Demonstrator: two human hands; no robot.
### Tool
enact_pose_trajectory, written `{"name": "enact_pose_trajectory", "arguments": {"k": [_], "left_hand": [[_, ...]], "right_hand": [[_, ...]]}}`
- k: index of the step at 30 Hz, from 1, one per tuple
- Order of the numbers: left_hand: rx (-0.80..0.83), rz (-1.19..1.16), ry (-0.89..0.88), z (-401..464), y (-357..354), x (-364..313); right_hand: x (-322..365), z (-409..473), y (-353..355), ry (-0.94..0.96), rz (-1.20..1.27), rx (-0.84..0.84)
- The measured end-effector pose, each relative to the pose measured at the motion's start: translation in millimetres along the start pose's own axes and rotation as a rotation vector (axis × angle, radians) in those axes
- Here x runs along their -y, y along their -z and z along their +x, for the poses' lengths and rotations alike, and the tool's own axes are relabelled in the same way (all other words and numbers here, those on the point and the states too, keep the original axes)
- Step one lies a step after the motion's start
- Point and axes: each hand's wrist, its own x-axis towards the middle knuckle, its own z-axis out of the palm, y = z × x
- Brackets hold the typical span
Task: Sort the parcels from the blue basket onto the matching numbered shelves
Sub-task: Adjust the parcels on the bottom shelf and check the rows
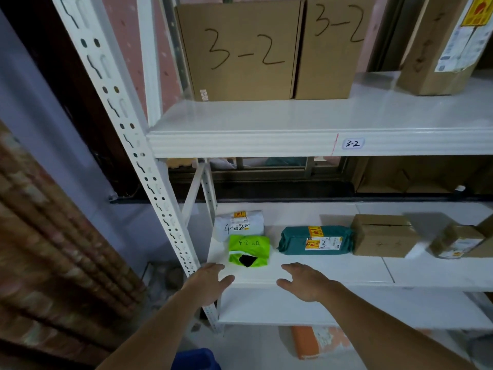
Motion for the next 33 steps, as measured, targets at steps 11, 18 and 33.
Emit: {"name": "enact_pose_trajectory", "arguments": {"k": [11,18,33], "left_hand": [[-0.026,-0.010,0.000,26.2,-18.3,10.2],[-0.012,0.047,-0.045,53.5,-22.1,15.1],[-0.114,-0.176,0.028,170.0,-88.7,37.1]], "right_hand": [[-3.3,26.8,2.8,0.011,-0.008,0.040],[-0.6,47.7,-9.5,-0.005,0.012,0.059],[11.7,160.2,-89.3,0.003,0.121,-0.036]]}}
